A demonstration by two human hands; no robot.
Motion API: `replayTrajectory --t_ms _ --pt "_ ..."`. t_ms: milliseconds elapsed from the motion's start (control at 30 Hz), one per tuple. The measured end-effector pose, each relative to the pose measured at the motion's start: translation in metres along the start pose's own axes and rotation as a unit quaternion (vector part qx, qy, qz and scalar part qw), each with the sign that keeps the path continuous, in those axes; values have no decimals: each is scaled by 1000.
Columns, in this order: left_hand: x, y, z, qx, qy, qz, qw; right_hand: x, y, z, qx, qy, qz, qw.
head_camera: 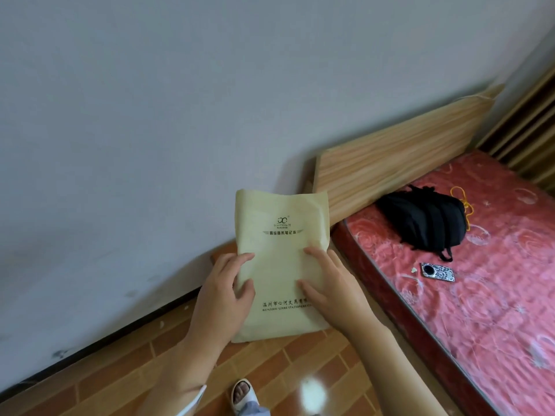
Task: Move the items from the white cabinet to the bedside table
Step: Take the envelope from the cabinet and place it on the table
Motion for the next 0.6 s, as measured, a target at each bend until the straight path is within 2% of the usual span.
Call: replayTrajectory --t_ms 367,600 --pt "1 -25 103 -100 -50 49 993 90 -91 -6 4 5 96 995" --pt "44 -35 174 -150 -90 81 981 158 -147 -52 17 1 168 986"
Point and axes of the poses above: each hand's wrist, its own y-axis away from the middle knuckle, its own x-axis out of the palm, z = x × y, the point moved 4 cm from there along -y, towards the middle knuckle, and after that the axes turned 3 degrees about x, right-handed, at the moved point
